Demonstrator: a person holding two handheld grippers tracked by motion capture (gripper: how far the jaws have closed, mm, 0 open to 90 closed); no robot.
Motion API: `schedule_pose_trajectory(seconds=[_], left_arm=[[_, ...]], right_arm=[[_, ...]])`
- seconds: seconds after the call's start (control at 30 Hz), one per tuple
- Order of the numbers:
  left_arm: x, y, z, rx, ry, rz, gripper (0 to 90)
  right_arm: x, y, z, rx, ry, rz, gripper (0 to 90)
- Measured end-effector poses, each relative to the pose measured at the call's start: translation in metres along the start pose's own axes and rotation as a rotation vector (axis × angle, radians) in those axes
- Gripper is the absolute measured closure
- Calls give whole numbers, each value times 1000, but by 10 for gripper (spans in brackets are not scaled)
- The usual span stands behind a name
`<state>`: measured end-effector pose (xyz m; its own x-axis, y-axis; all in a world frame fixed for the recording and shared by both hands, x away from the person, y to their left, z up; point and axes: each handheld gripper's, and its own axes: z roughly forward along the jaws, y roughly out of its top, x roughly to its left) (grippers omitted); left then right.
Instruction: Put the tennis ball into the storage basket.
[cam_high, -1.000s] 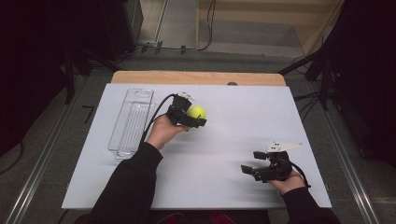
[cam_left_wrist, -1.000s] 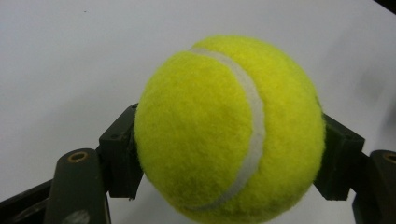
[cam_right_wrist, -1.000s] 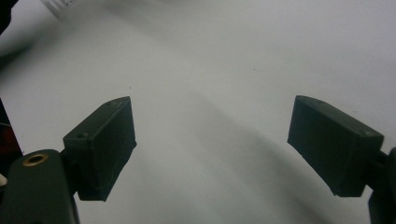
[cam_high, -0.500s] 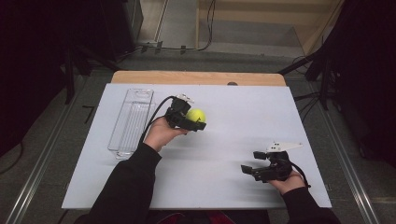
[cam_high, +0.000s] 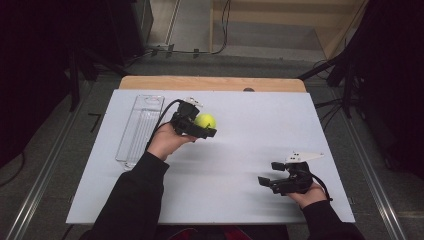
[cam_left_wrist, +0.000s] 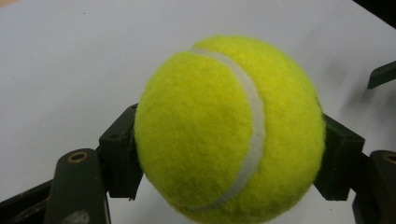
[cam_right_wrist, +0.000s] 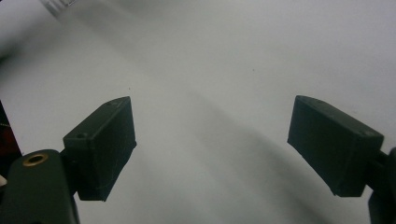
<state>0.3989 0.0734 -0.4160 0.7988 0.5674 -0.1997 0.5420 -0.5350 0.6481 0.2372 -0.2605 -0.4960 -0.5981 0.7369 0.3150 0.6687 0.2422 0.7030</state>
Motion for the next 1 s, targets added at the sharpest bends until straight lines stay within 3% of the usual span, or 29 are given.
schedule_pose_trajectory(seconds=[0.53,1.0], left_arm=[[4,3,-30,-24,22,-17,265],[15,1,-51,-47,43,-50,265]], right_arm=[[0,0,0,-4,-1,-1,133],[0,0,0,-3,-1,-2,133]])
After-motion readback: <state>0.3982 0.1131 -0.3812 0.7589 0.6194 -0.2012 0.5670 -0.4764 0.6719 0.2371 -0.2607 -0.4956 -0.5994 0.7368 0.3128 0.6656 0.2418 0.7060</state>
